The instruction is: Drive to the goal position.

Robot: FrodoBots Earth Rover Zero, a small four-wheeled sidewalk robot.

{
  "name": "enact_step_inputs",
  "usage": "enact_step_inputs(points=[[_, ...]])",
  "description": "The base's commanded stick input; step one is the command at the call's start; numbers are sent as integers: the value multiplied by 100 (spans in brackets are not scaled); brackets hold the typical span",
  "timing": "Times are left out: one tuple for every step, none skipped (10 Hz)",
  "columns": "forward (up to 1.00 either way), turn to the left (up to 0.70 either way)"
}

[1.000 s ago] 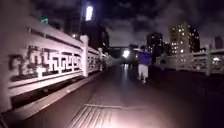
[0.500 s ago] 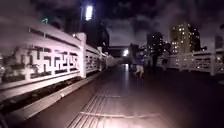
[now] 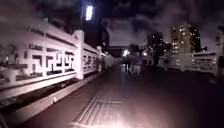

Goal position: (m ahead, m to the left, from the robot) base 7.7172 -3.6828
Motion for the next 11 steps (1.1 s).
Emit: enact_step_inputs(points=[[45,0],[45,0],[45,0],[45,0],[45,0],[45,0],[45,0],[45,0],[45,0],[45,0],[45,0]])
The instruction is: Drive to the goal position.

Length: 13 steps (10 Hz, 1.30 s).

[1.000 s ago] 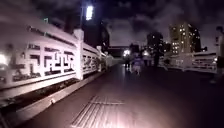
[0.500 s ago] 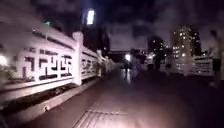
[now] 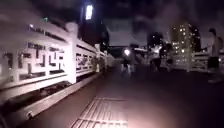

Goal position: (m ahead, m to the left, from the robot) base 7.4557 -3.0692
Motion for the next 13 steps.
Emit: enact_step_inputs(points=[[45,0],[45,0],[45,0],[45,0],[45,0],[45,0],[45,0],[45,0],[45,0],[45,0],[45,0],[45,0],[45,0]])
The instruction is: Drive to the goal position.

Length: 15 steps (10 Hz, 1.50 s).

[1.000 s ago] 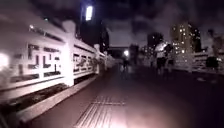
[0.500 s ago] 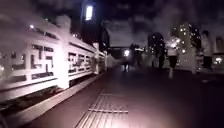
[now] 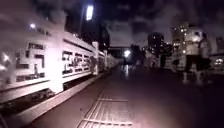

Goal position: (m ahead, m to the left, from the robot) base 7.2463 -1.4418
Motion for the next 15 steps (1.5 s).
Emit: enact_step_inputs(points=[[45,0],[45,0],[45,0],[45,0],[45,0],[45,0],[45,0],[45,0],[45,0],[45,0],[45,0],[45,0],[45,0],[45,0],[45,0]])
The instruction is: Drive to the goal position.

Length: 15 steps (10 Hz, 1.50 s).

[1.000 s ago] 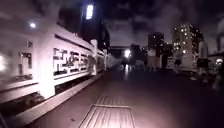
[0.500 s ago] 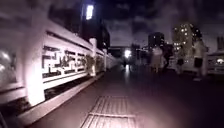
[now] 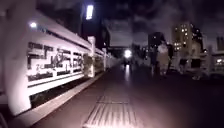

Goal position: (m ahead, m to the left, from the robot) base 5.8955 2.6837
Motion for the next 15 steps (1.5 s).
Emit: enact_step_inputs(points=[[45,0],[45,0],[45,0],[45,0],[45,0],[45,0],[45,0],[45,0],[45,0],[45,0],[45,0],[45,0],[45,0],[45,0],[45,0]])
